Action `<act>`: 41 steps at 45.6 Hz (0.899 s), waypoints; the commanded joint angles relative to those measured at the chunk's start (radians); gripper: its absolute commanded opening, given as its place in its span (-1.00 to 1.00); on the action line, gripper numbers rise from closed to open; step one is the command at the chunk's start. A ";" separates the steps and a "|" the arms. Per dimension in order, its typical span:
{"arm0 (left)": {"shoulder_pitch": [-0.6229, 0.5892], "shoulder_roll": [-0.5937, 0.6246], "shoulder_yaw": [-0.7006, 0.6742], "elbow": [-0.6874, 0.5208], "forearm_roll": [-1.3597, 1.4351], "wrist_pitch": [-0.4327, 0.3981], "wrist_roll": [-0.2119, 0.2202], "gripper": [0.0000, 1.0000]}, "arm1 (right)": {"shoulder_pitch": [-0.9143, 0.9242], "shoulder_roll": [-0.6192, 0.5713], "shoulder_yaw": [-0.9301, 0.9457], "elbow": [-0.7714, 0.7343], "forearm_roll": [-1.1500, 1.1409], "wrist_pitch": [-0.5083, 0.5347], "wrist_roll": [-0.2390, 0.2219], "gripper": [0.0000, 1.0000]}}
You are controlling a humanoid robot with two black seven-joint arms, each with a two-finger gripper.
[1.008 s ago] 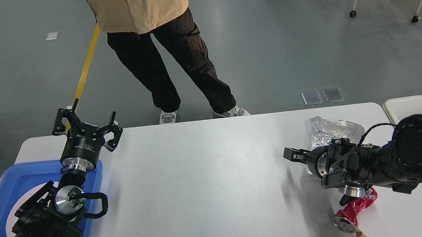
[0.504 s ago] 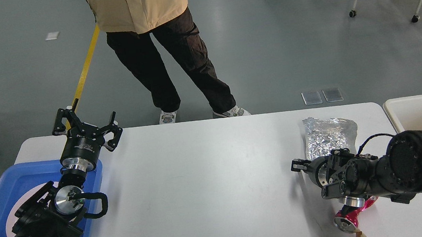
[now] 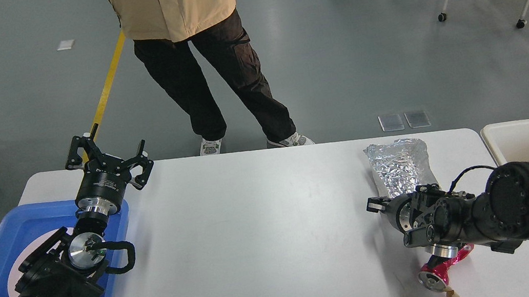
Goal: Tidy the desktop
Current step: 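Grasp the foil-wrapped bundle with the right gripper, then carry the foil bundle to the white bin and release it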
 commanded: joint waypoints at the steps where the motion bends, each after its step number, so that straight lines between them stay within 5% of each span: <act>1: 0.000 0.000 0.000 0.000 0.000 0.000 0.000 0.99 | 0.012 -0.007 0.000 0.007 -0.002 -0.002 0.000 -1.00; 13: 0.000 0.000 0.000 0.000 0.000 0.000 0.000 0.99 | 0.136 -0.112 0.003 0.128 -0.008 -0.002 0.006 -1.00; 29: 0.000 0.000 0.000 0.000 0.000 0.000 0.000 0.99 | 0.605 -0.351 0.011 0.623 -0.114 0.024 0.063 -1.00; 41: 0.000 0.003 0.000 0.000 0.000 -0.001 0.000 0.99 | 0.958 -0.553 0.017 0.939 -0.197 0.275 0.101 -1.00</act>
